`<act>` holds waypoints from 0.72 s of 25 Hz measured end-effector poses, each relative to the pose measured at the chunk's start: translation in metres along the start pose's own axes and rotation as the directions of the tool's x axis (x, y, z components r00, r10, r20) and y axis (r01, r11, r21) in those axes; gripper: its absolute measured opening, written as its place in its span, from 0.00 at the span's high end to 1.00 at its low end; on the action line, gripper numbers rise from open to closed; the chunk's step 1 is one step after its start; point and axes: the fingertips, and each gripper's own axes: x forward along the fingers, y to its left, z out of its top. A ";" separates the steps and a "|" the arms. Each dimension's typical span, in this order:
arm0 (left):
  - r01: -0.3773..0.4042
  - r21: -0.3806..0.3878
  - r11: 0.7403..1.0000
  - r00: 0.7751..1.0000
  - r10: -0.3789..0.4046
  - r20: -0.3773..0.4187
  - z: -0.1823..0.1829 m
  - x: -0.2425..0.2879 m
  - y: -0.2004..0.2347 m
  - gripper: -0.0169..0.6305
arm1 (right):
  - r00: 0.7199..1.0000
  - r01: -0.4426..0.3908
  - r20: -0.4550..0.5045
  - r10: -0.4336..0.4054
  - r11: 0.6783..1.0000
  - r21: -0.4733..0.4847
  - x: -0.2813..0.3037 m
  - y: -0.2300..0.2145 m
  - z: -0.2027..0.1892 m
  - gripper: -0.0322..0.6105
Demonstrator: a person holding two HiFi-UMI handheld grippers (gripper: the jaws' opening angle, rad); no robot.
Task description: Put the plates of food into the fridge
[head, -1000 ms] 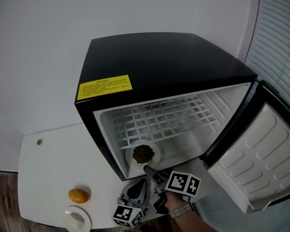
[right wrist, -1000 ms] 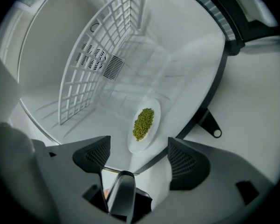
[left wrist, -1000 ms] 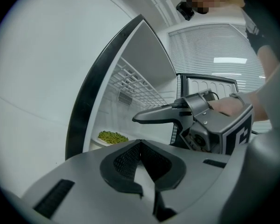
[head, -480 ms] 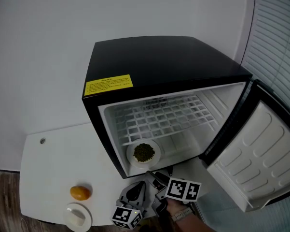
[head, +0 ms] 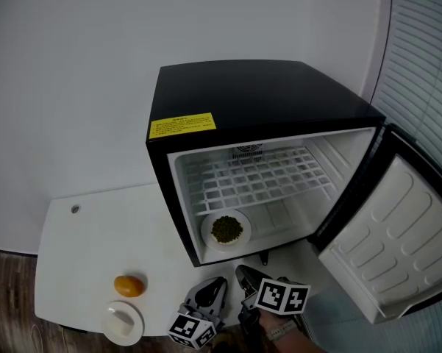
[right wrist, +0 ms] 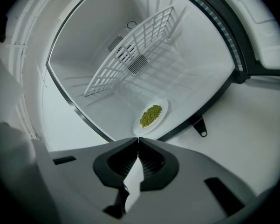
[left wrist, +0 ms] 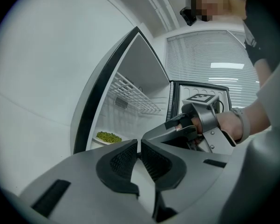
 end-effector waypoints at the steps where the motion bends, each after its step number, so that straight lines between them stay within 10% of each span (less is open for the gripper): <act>1: -0.004 -0.007 1.000 1.000 0.004 0.003 0.000 -0.002 -0.001 0.96 | 1.000 0.001 -0.001 -0.001 1.000 -0.014 -0.002 0.001 -0.001 0.94; 18: -0.029 0.038 0.999 1.000 0.029 0.002 0.016 -0.022 -0.020 0.96 | 0.999 -0.032 -0.023 0.027 0.978 -0.207 -0.026 0.023 -0.025 0.94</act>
